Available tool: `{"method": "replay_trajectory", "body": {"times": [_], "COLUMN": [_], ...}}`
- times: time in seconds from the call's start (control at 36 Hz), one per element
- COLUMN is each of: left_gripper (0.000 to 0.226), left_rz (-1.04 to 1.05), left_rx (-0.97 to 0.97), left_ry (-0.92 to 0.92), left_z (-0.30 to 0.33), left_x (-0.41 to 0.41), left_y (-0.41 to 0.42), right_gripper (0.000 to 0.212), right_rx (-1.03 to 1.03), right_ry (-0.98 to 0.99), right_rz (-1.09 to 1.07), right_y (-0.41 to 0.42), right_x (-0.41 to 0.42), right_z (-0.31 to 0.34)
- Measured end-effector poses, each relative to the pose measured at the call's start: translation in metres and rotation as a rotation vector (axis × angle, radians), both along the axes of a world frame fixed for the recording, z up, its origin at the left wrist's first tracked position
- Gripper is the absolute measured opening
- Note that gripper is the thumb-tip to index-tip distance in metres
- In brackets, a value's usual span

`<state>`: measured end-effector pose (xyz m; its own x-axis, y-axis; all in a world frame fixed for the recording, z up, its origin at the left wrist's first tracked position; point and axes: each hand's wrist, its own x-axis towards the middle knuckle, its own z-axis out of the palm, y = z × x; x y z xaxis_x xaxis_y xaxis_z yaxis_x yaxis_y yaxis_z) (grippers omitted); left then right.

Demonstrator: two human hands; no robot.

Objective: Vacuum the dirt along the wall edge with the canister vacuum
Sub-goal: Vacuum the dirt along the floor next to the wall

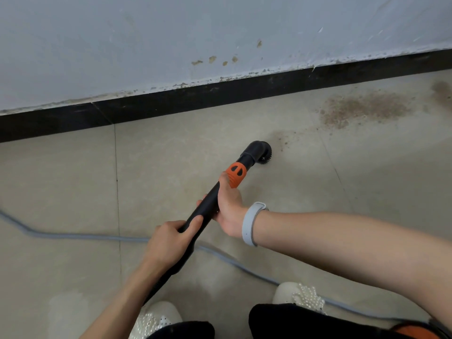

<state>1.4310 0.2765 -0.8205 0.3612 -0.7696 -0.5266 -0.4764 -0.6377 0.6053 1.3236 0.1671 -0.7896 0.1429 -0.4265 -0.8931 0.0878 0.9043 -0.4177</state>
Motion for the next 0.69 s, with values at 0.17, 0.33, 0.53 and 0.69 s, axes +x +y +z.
{"method": "replay_trajectory", "body": {"times": [0.17,0.33,0.53,0.69], "left_gripper": [0.066,0.071,0.076,0.067], "left_rz": [0.054,0.0,-0.14,-0.215], "left_rx": [-0.054,-0.005,0.001,0.021], "left_ry": [-0.065,-0.017,-0.011,-0.048], "left_z": [-0.001,0.001,0.0,0.001], "left_x": [0.019,0.021,-0.007,-0.018], "left_y": [0.009,0.015,-0.002,-0.026], "right_gripper": [0.044,0.05,0.051,0.042], "right_rx": [-0.014,-0.008,-0.046,-0.077], "right_ry": [-0.028,0.02,0.188,0.238], "right_rz": [0.07,0.04,-0.048,-0.113], "right_y": [0.004,0.014,0.01,-0.008], "right_x": [0.022,0.016,-0.015,-0.026], "right_z": [0.006,0.0,-0.017,-0.018]}}
